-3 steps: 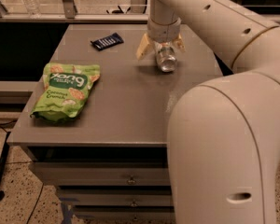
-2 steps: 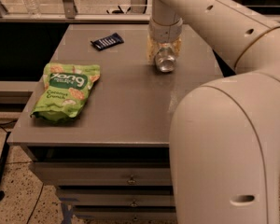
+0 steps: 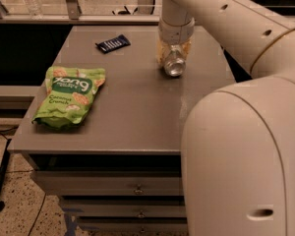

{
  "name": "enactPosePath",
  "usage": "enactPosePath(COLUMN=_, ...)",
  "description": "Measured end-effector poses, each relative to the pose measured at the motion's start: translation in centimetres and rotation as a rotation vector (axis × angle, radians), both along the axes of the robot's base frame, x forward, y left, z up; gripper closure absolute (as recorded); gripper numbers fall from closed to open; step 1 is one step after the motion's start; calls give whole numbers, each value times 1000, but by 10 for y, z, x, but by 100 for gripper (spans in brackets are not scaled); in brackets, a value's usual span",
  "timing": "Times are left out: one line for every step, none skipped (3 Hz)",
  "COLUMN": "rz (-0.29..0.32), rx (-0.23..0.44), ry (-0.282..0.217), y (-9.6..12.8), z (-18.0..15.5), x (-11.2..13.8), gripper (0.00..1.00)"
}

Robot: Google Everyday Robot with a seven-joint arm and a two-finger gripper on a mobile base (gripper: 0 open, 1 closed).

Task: Place 7up can upright

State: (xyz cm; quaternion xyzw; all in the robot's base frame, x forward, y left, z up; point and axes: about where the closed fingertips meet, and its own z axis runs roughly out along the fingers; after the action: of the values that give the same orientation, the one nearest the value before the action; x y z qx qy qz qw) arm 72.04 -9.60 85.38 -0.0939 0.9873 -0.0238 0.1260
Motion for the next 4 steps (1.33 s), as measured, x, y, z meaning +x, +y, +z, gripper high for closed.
enactPosePath(rz=30, rx=22, ry=-39, y=-3, z=13, x=1, gripper=100)
enactPosePath(rz=126, rx=64, ry=-135, y=-4, z=37, x=-5, gripper=100)
enactPosePath(rz=297, rx=151, ry=-280, y=8, z=61, x=-11, gripper=100)
enactPosePath(rz=421, rx=311, ry=-433, y=21, z=82, x=-7, gripper=100)
